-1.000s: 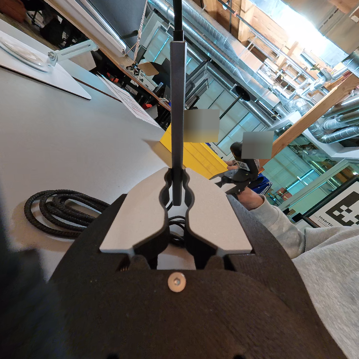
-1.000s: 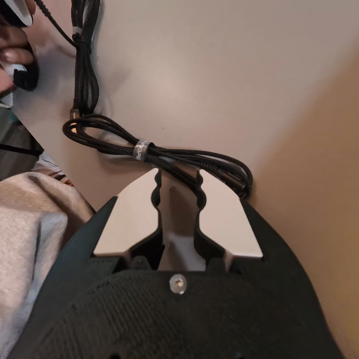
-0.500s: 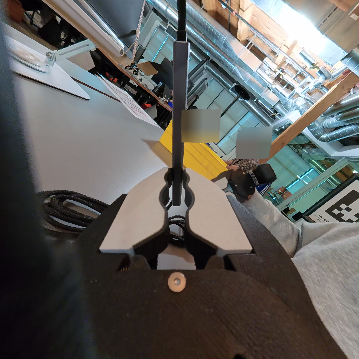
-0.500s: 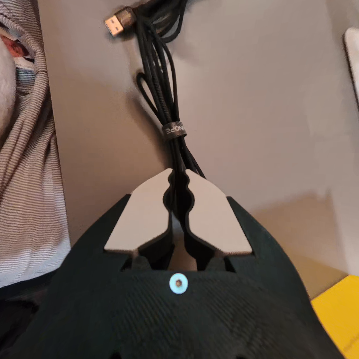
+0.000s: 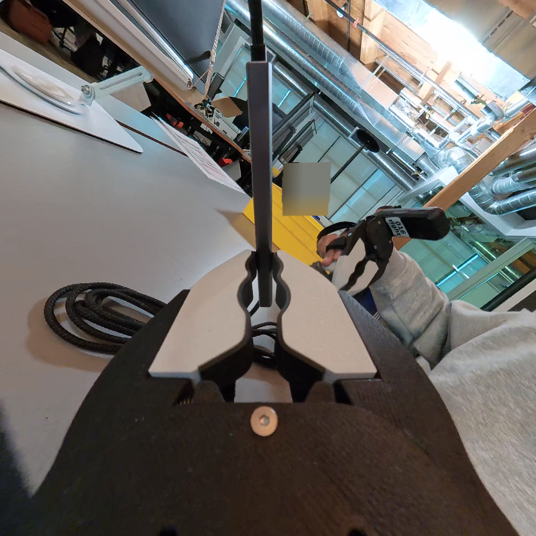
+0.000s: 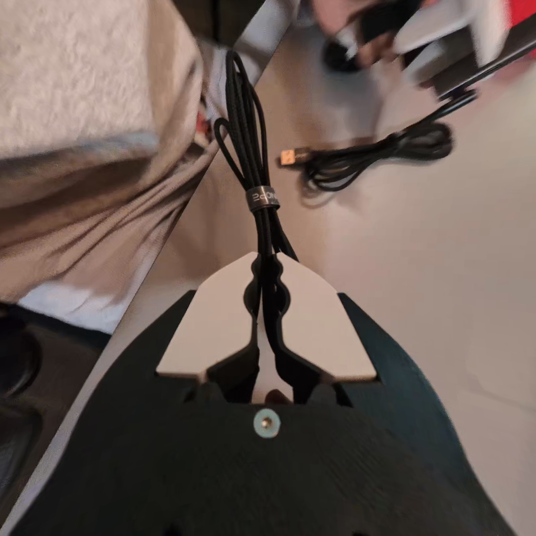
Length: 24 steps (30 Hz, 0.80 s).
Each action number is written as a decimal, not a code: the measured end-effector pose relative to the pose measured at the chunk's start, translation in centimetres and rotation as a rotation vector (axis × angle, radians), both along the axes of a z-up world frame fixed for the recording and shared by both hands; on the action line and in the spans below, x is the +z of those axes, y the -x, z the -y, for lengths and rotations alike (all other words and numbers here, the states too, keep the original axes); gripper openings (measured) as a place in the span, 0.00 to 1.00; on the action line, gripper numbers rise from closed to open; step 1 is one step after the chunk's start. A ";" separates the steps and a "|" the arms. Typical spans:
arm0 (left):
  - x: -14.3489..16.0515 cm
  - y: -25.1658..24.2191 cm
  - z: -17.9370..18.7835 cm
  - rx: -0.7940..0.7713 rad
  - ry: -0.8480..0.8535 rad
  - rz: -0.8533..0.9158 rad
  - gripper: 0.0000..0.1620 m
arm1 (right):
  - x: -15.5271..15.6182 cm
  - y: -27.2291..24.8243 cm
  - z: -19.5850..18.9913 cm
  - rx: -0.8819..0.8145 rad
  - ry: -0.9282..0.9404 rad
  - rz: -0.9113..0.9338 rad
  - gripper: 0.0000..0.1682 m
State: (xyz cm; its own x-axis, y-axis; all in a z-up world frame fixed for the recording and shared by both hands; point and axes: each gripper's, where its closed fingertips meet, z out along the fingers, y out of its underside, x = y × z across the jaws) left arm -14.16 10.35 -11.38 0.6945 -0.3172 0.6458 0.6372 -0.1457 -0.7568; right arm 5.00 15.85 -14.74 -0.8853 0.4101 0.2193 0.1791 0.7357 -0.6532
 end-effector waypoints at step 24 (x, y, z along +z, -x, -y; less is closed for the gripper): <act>0.2 0.2 0.3 0.000 -0.006 0.021 0.05 | -5.3 2.7 6.0 -0.495 0.108 0.346 0.26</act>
